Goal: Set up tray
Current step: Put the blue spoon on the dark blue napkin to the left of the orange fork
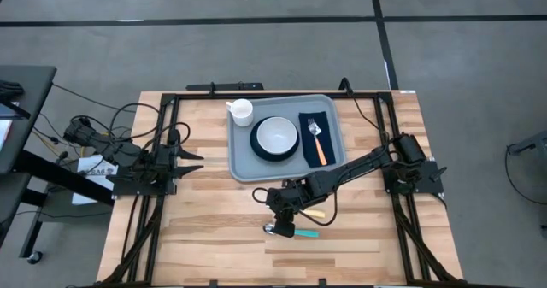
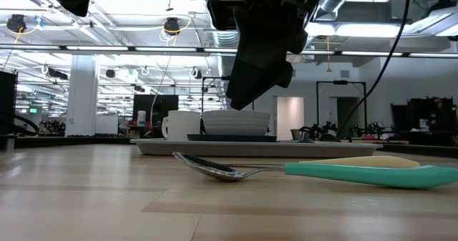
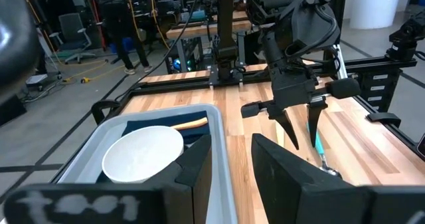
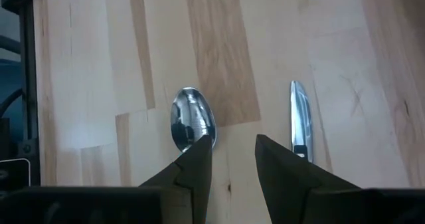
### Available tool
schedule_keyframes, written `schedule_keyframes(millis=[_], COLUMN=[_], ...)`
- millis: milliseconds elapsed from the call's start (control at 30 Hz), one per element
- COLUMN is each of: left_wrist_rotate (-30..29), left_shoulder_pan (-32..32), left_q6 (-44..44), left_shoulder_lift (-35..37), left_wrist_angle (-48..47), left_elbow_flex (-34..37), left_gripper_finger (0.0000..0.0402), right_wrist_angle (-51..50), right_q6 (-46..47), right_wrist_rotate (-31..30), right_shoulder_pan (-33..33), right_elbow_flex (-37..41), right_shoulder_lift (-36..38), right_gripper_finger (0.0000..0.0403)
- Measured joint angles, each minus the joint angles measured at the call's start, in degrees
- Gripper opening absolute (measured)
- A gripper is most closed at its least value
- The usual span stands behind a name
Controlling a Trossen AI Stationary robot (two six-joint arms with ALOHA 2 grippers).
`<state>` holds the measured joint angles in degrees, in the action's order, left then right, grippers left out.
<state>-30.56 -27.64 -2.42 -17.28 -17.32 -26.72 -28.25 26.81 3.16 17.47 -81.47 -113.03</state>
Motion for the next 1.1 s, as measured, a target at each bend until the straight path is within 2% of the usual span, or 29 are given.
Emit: schedule_keyframes(millis=[1100], left_wrist_rotate=[0.0], left_shoulder_pan=[0.0], left_q6=[0.1], left_shoulder_lift=[0.0], left_wrist_angle=[-1.4], left_elbow_flex=[0.0], left_gripper_finger=[0.0096], right_wrist_angle=[0.0], right_q6=[-0.3], right_wrist_rotate=[0.0], right_shoulder_pan=[0.0], right_elbow_flex=[0.0], right_shoulder_lift=[0.0], right_gripper_finger=[0.0107])
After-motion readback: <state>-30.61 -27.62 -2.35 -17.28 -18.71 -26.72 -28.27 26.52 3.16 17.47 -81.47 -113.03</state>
